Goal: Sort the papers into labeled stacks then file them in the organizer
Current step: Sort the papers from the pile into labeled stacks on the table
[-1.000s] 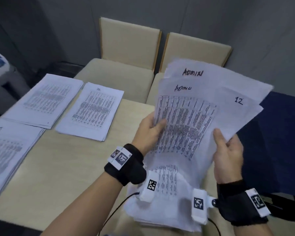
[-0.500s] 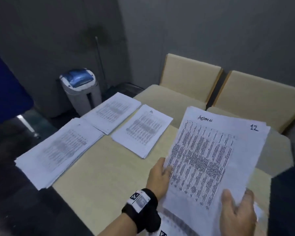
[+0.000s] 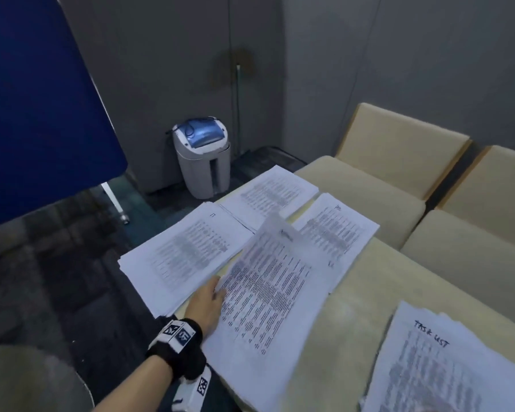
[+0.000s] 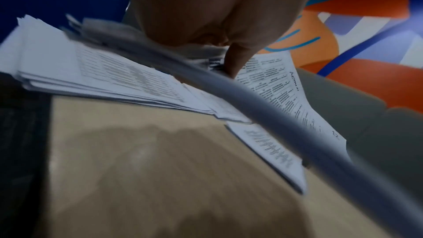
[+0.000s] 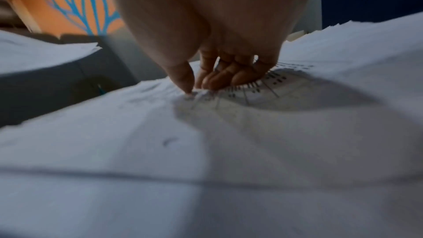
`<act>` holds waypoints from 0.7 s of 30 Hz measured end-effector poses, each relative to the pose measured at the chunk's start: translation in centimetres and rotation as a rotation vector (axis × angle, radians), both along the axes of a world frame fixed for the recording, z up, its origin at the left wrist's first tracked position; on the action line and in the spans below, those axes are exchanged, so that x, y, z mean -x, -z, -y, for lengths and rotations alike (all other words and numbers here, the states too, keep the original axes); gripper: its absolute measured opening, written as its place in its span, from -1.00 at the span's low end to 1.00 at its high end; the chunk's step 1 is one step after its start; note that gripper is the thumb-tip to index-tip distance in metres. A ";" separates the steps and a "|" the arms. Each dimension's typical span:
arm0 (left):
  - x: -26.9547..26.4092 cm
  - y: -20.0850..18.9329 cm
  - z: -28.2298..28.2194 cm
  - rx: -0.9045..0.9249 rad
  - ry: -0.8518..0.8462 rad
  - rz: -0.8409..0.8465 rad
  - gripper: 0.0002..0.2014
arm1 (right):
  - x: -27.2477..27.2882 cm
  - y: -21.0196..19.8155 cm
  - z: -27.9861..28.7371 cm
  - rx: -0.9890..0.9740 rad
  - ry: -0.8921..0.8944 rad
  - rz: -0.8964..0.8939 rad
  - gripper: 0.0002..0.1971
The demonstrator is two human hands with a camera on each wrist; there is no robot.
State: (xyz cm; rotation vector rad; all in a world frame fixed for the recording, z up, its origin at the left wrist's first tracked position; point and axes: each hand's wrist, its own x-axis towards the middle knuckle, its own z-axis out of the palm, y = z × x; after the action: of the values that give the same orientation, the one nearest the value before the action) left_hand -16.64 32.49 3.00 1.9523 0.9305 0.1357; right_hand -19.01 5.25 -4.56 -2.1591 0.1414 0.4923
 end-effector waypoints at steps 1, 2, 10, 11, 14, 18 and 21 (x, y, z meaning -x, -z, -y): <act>-0.2 0.5 -1.5 -0.058 0.049 -0.069 -0.67 | -1.4 0.8 2.7 0.105 0.066 -0.012 -0.57; -0.3 1.0 -2.7 -0.110 0.091 -0.133 -0.65 | -2.4 1.8 5.6 0.212 0.033 0.068 -0.60; -3.1 2.3 -6.6 -0.432 0.221 -0.273 -0.64 | -6.3 1.1 15.1 0.593 0.033 0.064 -0.76; -3.7 2.0 -6.5 -0.489 0.215 -0.208 -0.62 | -6.7 -0.6 15.7 0.521 0.098 0.093 -0.75; -6.5 -0.3 -3.4 -0.562 0.281 -0.009 -0.62 | -11.4 -6.2 15.4 0.537 0.182 0.148 -0.70; -9.2 -4.2 3.8 -0.583 0.349 0.239 -0.60 | -10.5 -6.7 15.4 0.665 0.257 0.293 -0.79; -10.4 -4.8 10.5 -0.450 0.539 0.230 -0.65 | -8.8 -5.6 16.7 0.670 0.273 0.220 -0.73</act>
State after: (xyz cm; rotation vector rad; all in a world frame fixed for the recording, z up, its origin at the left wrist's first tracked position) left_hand -6.21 22.02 7.75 2.4695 0.2082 0.2664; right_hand -10.19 -11.44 1.05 -2.7670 0.5324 0.0379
